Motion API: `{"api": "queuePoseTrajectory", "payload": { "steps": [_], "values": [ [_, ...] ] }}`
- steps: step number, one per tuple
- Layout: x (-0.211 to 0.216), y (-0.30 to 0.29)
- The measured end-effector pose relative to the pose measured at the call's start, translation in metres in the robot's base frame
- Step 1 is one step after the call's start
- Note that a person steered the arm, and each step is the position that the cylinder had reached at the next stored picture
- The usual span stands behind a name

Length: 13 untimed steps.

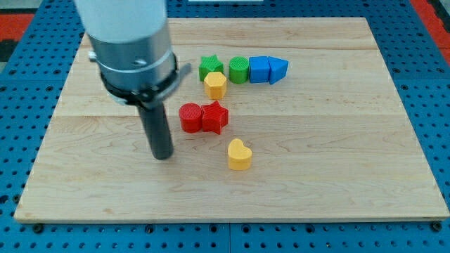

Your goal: Push the heart right below the triangle

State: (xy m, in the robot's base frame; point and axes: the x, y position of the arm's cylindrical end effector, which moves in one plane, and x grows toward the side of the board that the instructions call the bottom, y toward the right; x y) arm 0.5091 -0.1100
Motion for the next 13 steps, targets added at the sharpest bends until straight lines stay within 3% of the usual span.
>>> {"api": "queuePoseTrajectory", "payload": {
  "steps": [1, 2, 3, 5, 7, 8, 9, 10, 11, 13],
  "values": [
    [-0.025, -0.029],
    [0.009, -0.037],
    [0.032, -0.019],
    [0.044, 0.081],
    [0.009, 0.103],
    [0.016, 0.135],
    [0.038, 0.119],
    [0.057, 0.154],
    [0.024, 0.154],
    [0.032, 0.172]
  ]
}}
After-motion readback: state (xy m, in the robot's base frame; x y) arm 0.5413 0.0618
